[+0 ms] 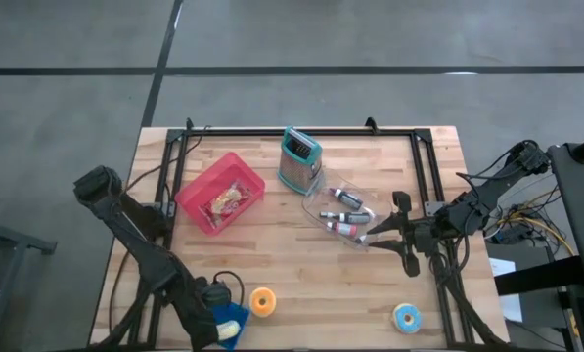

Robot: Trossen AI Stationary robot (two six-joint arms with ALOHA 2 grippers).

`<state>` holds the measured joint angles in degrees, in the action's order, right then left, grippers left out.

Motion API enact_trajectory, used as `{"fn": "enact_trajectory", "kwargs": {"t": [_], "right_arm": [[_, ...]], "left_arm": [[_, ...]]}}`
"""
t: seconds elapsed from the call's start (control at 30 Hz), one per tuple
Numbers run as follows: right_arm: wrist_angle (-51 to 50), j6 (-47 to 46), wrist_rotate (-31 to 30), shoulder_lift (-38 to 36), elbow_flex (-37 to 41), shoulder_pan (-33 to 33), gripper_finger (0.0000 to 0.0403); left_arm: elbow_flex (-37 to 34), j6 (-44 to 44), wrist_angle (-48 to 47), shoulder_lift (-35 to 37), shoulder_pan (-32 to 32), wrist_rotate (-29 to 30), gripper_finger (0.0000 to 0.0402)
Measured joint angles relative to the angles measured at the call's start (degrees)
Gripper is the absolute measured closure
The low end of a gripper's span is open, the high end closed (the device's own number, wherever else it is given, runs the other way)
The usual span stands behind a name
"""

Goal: Pick & Place Food Item
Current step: Put the orange donut into the blue bin

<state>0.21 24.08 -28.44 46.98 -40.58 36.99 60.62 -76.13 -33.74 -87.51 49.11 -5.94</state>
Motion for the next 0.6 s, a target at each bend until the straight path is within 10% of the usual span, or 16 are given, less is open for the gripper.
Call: {"fn": "enact_trajectory", "kwargs": {"t": [0.6], "right_arm": [[0.01, 0.00, -0.01, 0.00, 0.00, -0.02, 0.0280]], "left_arm": [[0.00, -6.24, -0.17, 11.06, -5.83, 21.86, 0.0211]]}}
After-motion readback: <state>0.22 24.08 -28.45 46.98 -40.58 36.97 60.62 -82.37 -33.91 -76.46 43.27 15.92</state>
